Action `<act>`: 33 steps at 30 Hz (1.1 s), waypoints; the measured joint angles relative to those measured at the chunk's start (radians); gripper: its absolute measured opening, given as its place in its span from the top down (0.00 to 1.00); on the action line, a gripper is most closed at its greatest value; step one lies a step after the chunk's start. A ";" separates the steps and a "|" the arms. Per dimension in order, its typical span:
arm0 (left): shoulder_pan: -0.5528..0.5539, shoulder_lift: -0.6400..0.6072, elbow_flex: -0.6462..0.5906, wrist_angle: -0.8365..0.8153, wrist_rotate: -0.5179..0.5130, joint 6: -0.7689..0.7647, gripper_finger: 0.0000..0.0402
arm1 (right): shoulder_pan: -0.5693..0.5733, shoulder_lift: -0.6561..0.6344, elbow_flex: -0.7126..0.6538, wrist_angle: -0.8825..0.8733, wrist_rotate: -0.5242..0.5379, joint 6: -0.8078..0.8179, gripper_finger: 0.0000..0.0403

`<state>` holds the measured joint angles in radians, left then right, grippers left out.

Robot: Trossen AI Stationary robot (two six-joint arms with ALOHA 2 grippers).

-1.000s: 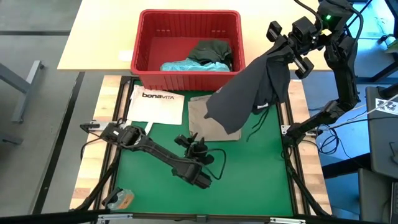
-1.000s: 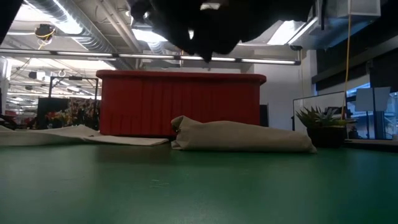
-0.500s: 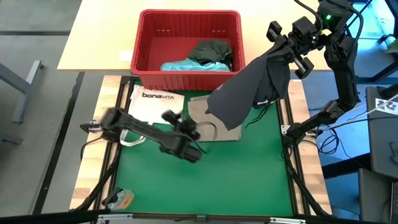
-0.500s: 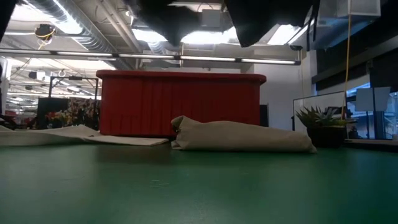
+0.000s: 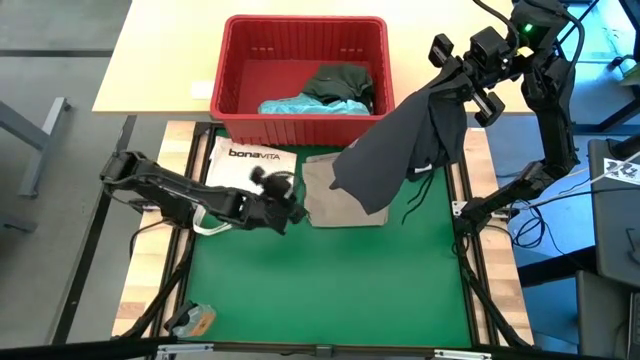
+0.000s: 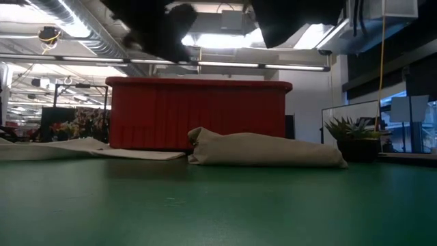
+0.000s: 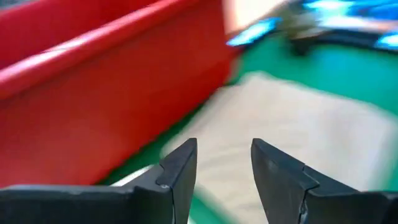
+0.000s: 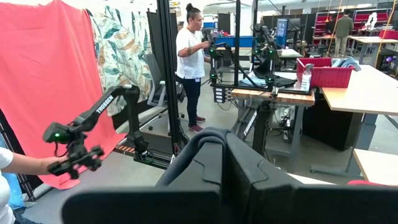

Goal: Fold Laundry from Bin
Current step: Remove the black shorts from the red laundry bin

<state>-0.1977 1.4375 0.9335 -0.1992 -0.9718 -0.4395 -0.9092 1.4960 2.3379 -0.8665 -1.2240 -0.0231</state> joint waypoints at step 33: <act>0.211 0.355 -0.016 1.266 0.616 0.609 0.64 | 0.000 0.000 0.000 0.000 0.000 0.000 0.99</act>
<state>0.0131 1.7928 0.9177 1.0664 -0.3559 0.1695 -0.9092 1.4960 2.3379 -0.8665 -1.2240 -0.0231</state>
